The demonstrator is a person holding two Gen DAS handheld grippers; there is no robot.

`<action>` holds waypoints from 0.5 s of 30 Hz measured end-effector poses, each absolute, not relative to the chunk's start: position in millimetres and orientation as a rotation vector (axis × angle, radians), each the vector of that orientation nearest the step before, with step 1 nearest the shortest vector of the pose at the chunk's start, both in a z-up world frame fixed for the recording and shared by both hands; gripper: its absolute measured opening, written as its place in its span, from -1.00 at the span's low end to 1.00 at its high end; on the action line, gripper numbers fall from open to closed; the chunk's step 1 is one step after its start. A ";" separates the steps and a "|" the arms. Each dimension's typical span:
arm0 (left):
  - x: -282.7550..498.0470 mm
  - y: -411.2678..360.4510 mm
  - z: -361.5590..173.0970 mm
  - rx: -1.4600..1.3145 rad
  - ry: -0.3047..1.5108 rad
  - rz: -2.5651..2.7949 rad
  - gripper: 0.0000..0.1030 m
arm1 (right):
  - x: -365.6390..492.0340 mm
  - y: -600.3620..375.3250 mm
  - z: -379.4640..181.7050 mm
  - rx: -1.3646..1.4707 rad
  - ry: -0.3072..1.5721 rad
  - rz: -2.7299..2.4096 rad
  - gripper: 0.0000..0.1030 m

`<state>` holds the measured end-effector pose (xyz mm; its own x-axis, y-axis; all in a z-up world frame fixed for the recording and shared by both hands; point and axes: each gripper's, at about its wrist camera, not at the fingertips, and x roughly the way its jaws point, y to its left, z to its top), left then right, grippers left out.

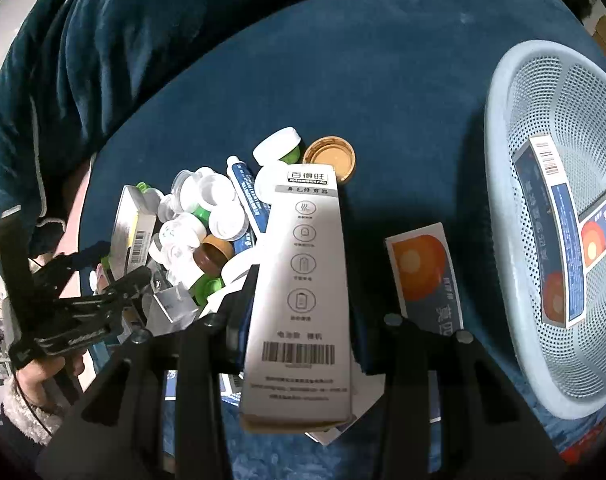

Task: Organize objects

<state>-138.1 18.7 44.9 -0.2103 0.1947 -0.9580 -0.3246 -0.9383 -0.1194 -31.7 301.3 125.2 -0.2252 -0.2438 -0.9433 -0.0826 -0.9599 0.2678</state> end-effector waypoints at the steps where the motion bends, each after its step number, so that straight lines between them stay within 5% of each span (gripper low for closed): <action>1: -138.7 15.0 45.1 -1.716 0.106 2.207 0.49 | -32.2 303.2 125.4 1.882 -0.400 -2.347 -0.24; 15: -127.6 18.9 93.5 -1.585 0.011 2.271 0.43 | -22.2 306.4 140.4 1.837 -0.390 -2.373 -0.26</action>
